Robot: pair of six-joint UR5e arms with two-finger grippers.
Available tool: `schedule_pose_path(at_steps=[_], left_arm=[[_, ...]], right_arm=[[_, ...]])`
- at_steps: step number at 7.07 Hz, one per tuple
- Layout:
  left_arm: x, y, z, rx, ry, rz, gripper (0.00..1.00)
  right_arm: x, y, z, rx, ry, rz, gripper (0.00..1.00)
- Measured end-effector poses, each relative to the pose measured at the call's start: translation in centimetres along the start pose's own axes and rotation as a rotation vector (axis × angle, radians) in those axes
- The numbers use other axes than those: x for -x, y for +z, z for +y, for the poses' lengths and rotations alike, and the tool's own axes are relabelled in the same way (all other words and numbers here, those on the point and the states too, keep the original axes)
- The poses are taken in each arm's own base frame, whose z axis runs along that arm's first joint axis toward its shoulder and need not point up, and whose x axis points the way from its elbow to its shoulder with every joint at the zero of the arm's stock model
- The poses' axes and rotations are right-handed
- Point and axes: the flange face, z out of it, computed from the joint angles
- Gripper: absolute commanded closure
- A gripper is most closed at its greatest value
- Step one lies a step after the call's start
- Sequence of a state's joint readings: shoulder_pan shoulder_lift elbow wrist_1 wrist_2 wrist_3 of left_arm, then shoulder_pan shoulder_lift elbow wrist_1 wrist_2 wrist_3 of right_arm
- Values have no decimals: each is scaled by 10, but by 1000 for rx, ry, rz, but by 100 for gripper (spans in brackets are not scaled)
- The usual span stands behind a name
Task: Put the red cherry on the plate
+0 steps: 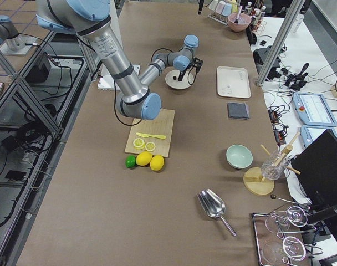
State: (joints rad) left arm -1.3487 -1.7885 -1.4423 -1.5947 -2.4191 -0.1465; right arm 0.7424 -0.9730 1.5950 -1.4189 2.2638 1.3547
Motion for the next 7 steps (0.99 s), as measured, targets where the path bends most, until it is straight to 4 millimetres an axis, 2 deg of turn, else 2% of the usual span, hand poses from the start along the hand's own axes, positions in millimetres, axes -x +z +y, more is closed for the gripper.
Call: schedule_pose_path(at_steps=[3, 4, 6, 7], left_arm=[[4, 3, 1, 5, 0, -4, 2], [7, 4, 3, 8, -2, -5, 2], [18, 8, 8, 14, 18, -10, 2], [39, 13, 13, 27, 47, -13, 2]], right_arm=[[-149, -90, -80, -34, -146, 148, 0], [-200, -112, -103, -36, -206, 212, 0], [-319, -140, -136, -14, -349, 321, 0], [-372, -153, -151, 1, -386, 346, 0]])
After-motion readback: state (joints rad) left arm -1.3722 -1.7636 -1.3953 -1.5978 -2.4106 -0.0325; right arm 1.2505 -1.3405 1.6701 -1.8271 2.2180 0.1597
